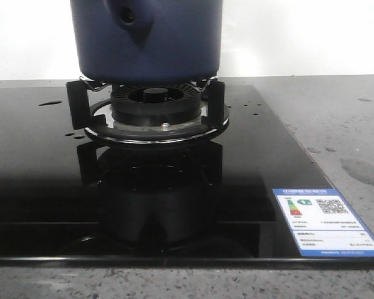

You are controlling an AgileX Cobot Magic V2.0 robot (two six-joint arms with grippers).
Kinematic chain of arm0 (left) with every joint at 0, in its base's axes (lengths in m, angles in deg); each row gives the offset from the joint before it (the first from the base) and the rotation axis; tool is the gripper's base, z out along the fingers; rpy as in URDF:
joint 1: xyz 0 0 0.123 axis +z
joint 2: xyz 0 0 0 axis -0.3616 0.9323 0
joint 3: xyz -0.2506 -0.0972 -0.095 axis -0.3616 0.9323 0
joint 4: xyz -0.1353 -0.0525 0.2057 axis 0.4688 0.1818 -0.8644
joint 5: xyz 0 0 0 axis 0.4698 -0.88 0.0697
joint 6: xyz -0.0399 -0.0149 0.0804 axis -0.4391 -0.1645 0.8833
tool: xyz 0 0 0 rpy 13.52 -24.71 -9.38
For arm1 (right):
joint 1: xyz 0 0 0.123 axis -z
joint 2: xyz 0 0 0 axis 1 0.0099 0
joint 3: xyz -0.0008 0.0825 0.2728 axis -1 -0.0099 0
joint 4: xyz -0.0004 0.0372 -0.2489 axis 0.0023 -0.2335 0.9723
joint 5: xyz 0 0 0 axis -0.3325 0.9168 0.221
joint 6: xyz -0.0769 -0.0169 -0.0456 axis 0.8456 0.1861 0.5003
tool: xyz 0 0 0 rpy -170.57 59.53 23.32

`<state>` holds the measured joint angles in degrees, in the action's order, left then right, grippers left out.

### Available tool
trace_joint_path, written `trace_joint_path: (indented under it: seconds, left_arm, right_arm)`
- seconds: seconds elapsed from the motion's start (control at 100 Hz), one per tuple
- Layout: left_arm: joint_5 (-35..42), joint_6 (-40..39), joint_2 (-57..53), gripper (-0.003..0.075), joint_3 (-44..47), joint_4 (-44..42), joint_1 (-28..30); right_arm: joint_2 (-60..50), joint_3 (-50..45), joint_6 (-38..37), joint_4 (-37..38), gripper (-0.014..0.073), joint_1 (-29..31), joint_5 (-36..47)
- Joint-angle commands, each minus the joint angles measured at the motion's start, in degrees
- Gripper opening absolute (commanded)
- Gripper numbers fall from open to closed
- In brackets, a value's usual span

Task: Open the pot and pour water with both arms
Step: 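Lower the bowl onto the counter and open the right gripper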

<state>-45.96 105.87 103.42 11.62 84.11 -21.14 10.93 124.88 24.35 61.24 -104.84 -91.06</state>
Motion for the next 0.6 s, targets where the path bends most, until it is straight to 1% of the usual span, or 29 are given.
trace_joint_path:
  seconds: [0.0, 0.09, 0.18, 0.23, 0.3, 0.38, 0.45, 0.59]
  left_arm:
    - [0.38, 1.29, -2.23, 0.0337, -2.28, 5.86, -2.1]
    - [0.38, 1.63, -2.23, 0.0337, -2.28, 6.02, -4.57]
    - [0.76, 2.78, -2.23, 0.0337, -2.28, 6.02, -6.76]
    - [1.02, 2.97, -2.23, 0.0337, -2.28, 6.02, -8.04]
    - [1.34, 3.06, -2.23, 0.0337, -2.28, 6.02, -9.22]
    - [1.42, 3.06, -2.23, 0.0337, -2.28, 6.02, -9.95]
    - [1.42, 3.06, -2.23, 0.0337, -2.28, 6.02, -10.35]
    - [1.3, 3.06, -2.23, 0.0337, -2.28, 6.02, -10.35]
  right_arm:
    - [-2.12, 4.09, -4.99, -0.04, -0.0046, 4.75, -9.81]
    - [-2.0, 4.32, -9.15, 0.79, -0.0046, 10.19, -19.98]
    - [-0.82, 3.89, -9.41, 1.45, -0.0046, 14.79, -29.37]
    - [-0.04, 2.88, -9.41, 1.45, -0.0046, 16.83, -32.26]
    - [0.8, 0.46, -9.41, 1.72, -0.0046, 19.04, -33.49]
    - [1.3, -2.94, -9.41, 1.72, -0.0046, 20.9, -32.98]
    - [1.69, -6.25, -9.41, 1.84, -0.0046, 21.75, -31.79]
    - [2.6, -9.54, -9.41, 2.35, -0.0046, 22.39, -29.52]
